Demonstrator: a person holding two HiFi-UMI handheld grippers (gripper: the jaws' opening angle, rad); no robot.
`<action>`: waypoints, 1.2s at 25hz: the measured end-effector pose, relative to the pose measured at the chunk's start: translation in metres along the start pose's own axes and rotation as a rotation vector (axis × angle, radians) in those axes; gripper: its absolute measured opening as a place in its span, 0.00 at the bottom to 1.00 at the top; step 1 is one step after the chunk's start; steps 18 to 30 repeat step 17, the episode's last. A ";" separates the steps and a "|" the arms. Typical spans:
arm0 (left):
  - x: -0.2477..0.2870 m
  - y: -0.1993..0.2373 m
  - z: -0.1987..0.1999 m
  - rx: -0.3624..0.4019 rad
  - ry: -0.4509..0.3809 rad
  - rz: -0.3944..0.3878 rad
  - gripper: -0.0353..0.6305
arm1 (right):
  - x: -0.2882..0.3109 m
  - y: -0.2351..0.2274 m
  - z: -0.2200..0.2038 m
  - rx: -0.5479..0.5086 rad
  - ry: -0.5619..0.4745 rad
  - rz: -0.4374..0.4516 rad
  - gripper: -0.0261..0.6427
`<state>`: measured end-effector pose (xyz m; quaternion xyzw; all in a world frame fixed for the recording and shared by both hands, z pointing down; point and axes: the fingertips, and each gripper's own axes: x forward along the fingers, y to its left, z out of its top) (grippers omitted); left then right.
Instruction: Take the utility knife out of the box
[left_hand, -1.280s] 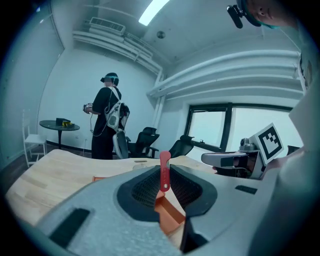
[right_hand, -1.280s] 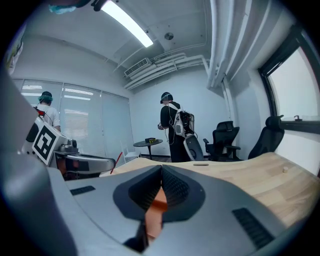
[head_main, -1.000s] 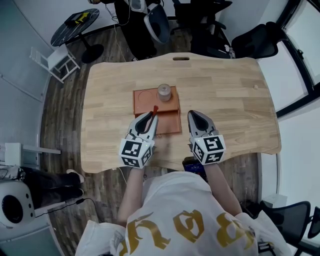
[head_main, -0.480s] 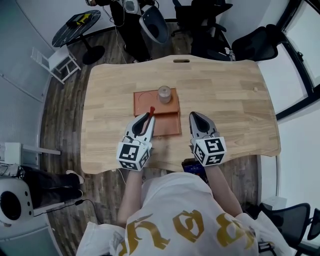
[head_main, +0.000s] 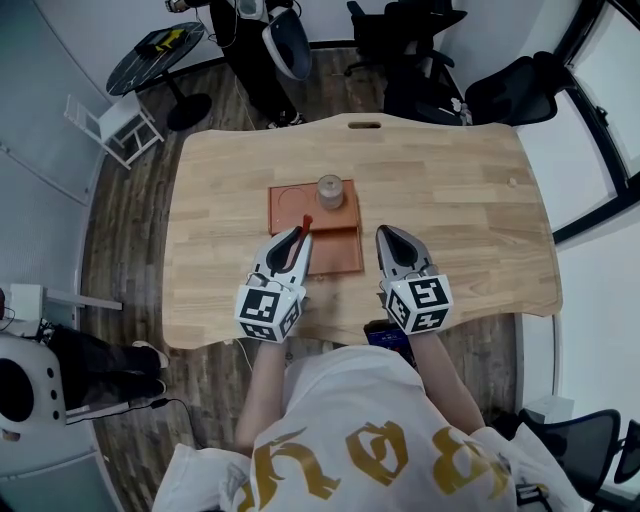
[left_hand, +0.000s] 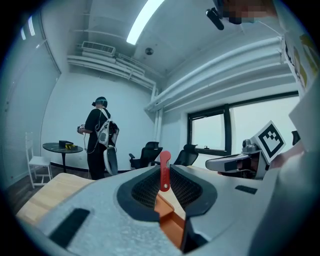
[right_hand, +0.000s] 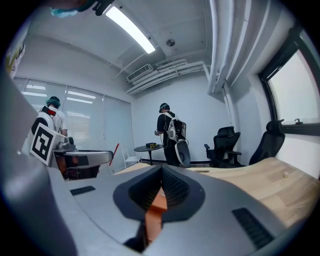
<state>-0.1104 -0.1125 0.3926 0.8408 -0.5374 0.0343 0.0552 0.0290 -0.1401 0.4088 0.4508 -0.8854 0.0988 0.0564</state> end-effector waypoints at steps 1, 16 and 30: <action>-0.001 0.001 0.001 -0.001 -0.003 0.002 0.14 | 0.000 0.000 0.000 0.000 0.000 0.000 0.06; 0.000 0.009 -0.004 0.001 0.009 0.008 0.14 | 0.007 -0.001 -0.002 -0.003 0.008 0.004 0.06; 0.002 0.010 -0.003 0.002 0.009 0.008 0.14 | 0.008 -0.002 -0.001 -0.004 0.006 0.004 0.06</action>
